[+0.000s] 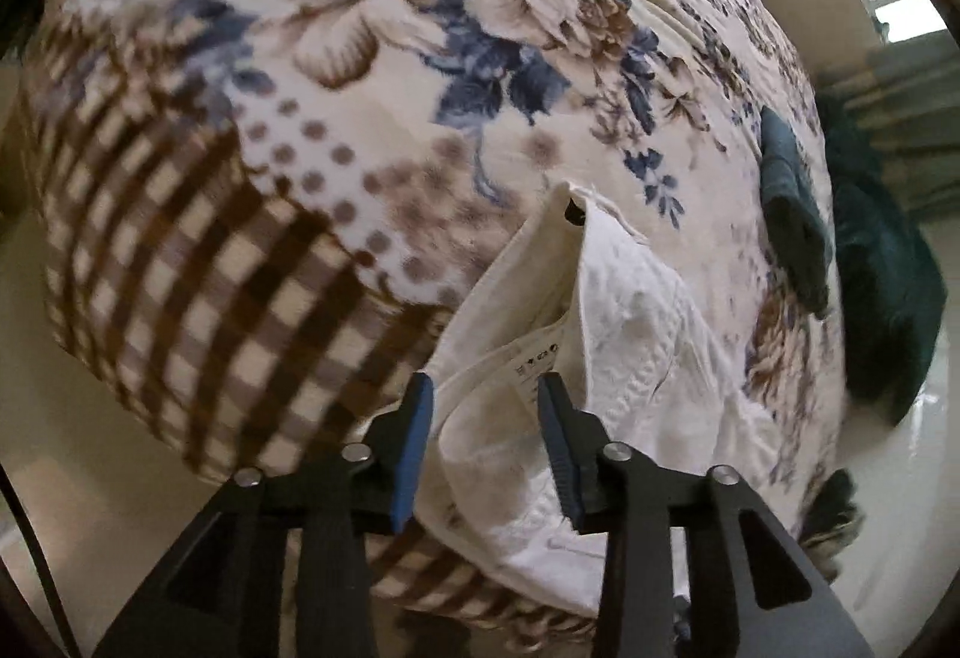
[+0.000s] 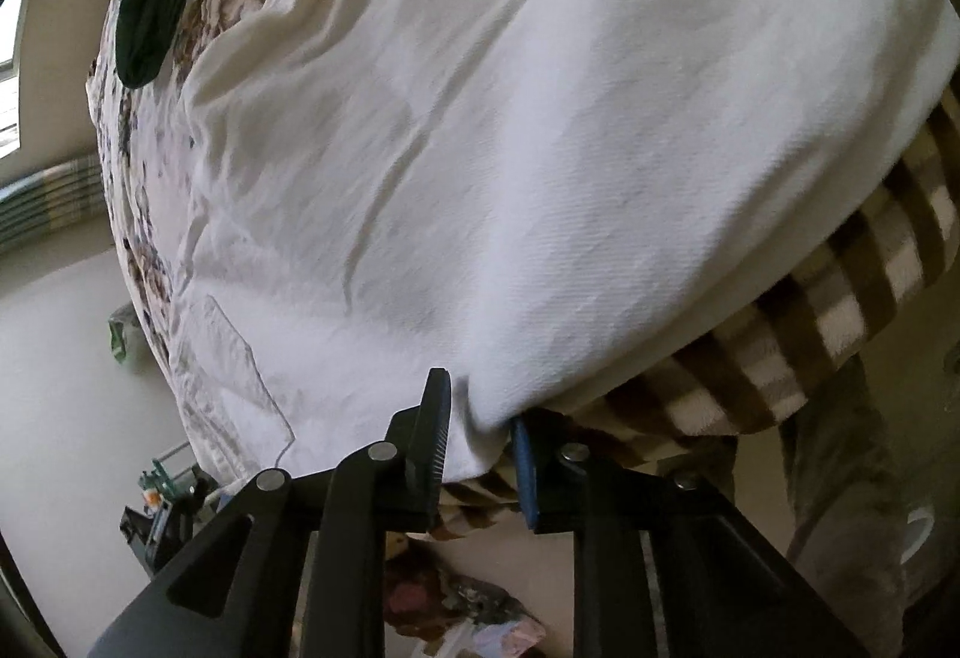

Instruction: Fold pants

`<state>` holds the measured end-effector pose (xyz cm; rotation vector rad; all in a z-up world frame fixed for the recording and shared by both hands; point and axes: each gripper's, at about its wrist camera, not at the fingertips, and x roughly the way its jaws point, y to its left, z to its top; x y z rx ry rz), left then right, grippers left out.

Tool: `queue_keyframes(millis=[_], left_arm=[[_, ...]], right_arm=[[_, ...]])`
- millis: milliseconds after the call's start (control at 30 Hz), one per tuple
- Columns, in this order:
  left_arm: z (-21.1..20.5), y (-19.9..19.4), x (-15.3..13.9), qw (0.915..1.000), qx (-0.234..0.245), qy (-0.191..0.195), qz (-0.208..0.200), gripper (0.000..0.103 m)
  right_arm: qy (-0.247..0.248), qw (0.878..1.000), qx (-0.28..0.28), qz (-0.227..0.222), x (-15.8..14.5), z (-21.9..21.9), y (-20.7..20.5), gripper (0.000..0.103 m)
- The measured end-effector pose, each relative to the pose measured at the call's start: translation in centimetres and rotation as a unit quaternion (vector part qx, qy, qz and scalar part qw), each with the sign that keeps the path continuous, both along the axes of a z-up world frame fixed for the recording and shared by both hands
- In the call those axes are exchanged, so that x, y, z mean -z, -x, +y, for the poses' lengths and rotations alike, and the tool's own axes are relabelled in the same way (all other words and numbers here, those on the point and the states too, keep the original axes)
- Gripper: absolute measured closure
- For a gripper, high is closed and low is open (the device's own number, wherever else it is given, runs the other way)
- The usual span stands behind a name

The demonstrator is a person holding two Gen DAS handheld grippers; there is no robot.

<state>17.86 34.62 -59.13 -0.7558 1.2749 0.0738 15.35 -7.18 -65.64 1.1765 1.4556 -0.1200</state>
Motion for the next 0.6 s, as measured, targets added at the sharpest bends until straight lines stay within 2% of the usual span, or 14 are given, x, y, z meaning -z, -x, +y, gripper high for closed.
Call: queue_keyframes(millis=[67,133,200,267,433,500,533,567,600], left_arm=[[0.7,0.2,0.9,0.9979,-0.03,0.057,-0.007,0.068],[1.8,0.7,1.1,0.9897,-0.067,0.121,-0.035,0.068],[2.6,1.4,1.0,0.9838,-0.089,0.147,-0.05,0.068],[2.9,1.9,1.1,0.9811,-0.094,0.158,-0.06,0.059],[1.3,1.4,1.1,0.9878,-0.047,0.137,-0.057,0.056],[0.2,0.3,1.3,0.9946,-0.011,0.095,-0.039,0.056],[-0.7,-0.2,1.5,0.9979,0.017,0.057,-0.024,0.056],[-1.4,-0.5,1.8,0.9989,0.034,0.029,-0.014,0.059],[-2.1,-0.9,1.9,0.9988,0.05,0.002,-0.005,0.066]], right_arm=[[-0.01,1.0,0.01,0.004,0.3,-0.3,0.3,0.081],[-0.019,1.0,0.02,0.008,0.4,0.0,0.2,0.081],[-0.021,1.0,0.018,0.01,0.4,0.1,0.2,0.081],[-0.019,1.0,0.01,0.01,0.5,0.2,0.1,0.081],[-0.012,1.0,-0.003,0.019,0.4,1.1,-0.5,0.08],[-0.012,1.0,-0.007,0.017,0.4,1.4,-0.7,0.079],[-0.01,1.0,-0.013,0.016,0.4,1.6,-0.8,0.079],[-0.007,1.0,-0.017,0.014,0.4,1.8,-1.0,0.079],[-0.004,1.0,-0.019,0.011,0.3,1.9,-1.0,0.079]])
